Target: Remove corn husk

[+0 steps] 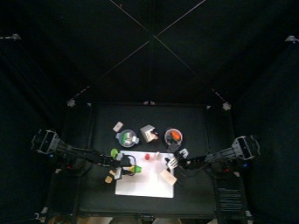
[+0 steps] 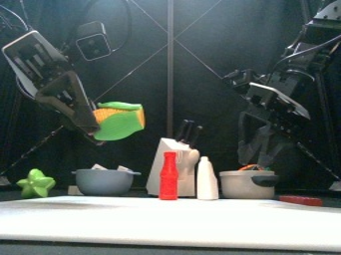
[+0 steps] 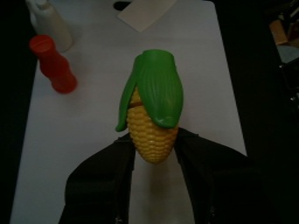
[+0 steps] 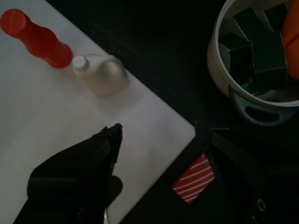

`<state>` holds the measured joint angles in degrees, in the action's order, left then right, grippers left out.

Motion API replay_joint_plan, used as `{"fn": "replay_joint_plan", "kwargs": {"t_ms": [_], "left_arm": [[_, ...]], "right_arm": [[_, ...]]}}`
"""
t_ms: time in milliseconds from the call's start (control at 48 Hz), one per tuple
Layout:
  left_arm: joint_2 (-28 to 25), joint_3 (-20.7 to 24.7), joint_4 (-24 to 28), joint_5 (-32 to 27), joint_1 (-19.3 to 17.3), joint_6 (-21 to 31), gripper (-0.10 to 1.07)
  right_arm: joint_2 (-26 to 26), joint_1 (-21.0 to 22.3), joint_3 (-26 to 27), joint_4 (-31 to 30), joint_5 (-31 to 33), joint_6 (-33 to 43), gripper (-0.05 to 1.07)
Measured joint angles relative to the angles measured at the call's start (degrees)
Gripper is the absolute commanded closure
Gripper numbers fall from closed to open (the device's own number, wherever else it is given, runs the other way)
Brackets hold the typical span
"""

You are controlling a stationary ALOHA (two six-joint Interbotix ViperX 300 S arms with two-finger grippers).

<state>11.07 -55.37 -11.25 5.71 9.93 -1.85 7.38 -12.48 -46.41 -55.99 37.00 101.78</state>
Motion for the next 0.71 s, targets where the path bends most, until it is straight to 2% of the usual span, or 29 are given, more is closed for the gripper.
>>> {"fn": "replay_joint_plan", "kwargs": {"t_ms": [167, 333, 708], "left_arm": [[-0.1, 0.2, 0.3, 0.4, -1.6, -0.1, 0.32], [-1.8, 1.2, 0.7, 3.7, -3.9, 0.0, 0.32], [-4.4, 2.5, 1.9, 10.2, -4.2, 0.0, 0.32]], "right_arm": [[0.2, -2.4, 2.4, -7.4, -0.1, -0.1, 0.05], [0.2, -5.5, 5.0, -16.4, -0.1, -0.1, 0.05], [-2.8, -7.6, 9.0, -32.3, -0.1, -0.1, 0.05]]}}
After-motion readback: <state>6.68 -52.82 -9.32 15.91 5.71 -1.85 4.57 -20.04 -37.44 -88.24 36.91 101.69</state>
